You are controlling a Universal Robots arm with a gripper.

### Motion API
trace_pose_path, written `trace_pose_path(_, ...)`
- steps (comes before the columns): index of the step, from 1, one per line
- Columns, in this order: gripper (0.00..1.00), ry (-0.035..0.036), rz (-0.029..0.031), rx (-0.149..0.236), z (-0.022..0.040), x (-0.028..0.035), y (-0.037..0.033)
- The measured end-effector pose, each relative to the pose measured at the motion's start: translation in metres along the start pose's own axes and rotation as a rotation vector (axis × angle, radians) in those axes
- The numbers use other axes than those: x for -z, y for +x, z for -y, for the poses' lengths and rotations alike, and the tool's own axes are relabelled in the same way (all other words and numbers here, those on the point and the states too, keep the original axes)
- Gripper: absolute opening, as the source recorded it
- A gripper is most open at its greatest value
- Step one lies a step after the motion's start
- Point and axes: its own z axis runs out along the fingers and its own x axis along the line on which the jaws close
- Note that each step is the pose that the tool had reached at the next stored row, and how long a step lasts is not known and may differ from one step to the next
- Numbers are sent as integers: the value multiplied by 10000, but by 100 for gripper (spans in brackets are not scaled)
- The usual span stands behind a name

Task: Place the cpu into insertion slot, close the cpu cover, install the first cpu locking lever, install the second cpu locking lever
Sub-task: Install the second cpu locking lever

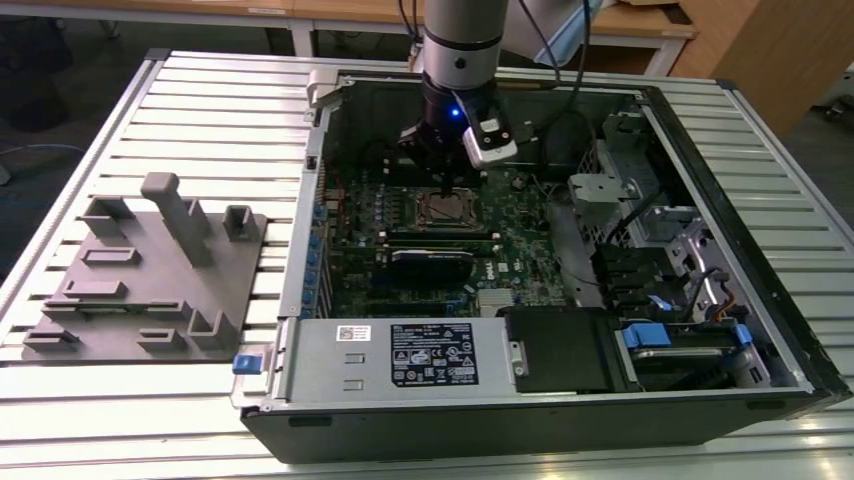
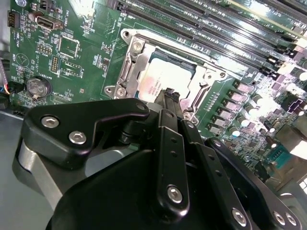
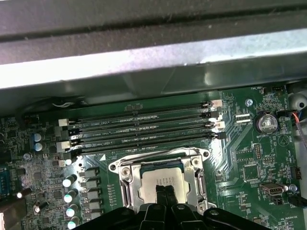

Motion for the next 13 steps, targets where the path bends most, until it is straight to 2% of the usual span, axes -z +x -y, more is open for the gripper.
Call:
trace_pose_path(1,11,0,0,-1,0,0,0)
trace_pose_path(3,11,1,0,0,71,1,-11)
trace_pose_path(7,11,4,-2,0,73,4,-11)
trace_pose_path(13,11,2,-1,0,71,51,-13)
